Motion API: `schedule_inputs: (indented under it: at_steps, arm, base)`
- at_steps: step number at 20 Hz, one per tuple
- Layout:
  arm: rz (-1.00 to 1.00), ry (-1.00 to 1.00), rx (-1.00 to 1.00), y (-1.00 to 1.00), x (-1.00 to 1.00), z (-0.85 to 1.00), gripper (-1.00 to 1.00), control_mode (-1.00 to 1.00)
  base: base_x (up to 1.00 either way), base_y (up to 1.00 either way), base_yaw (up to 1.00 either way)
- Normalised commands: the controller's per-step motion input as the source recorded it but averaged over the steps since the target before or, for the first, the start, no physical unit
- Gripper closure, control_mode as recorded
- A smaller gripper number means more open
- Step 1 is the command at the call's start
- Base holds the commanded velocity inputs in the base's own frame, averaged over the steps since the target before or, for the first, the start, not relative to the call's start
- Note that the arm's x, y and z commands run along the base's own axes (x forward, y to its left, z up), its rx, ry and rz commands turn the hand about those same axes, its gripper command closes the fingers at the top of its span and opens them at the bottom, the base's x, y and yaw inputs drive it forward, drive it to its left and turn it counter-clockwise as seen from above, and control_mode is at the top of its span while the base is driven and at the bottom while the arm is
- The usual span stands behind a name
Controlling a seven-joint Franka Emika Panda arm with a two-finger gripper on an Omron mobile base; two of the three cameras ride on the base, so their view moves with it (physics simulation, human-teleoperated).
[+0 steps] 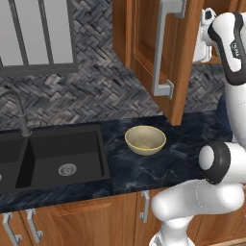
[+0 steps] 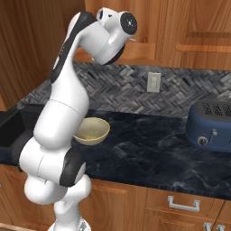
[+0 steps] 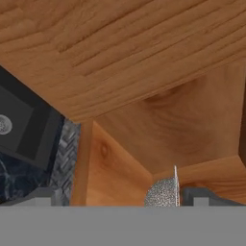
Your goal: Open the cabinet and setup a tea strainer by placing it in the bowl upright.
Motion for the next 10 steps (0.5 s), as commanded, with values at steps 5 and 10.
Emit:
schedule_inputs:
  at_steps: [5,10]
  arm:
    - [0.0,0.0,-0.01,0.08,0.35,0.0,-1.0,-1.0]
    - [0.0,0.0,0.0,0.02,0.3,0.0,-1.0,-1.0]
  base:
    - [0.0,0.0,0.0]
    - [0.0,0.0,0.0]
